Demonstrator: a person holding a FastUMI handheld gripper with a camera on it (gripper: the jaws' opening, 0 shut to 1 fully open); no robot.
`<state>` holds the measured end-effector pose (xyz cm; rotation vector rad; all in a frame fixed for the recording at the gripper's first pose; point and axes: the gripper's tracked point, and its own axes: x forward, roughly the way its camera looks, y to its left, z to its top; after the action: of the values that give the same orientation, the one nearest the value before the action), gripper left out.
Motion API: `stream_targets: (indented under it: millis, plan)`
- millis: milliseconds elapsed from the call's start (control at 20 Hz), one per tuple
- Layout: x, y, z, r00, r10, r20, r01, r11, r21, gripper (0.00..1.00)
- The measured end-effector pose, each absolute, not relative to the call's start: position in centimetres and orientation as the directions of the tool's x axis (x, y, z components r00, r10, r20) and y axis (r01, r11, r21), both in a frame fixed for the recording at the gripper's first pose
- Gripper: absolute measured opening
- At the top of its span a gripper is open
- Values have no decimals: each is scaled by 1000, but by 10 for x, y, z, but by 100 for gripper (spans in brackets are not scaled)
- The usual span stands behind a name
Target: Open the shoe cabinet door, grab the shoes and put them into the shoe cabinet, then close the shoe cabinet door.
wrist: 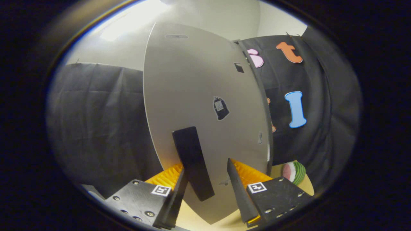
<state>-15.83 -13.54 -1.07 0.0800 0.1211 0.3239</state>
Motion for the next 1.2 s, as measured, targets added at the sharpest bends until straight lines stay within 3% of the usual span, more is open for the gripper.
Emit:
stream_targets:
  millis: [250,1200]
  plan:
    - [-127,-99,-22,937,330,-118,-321,943,84,85]
    - [-16,-14,-42,954,278,-113,-268,958,98,89]
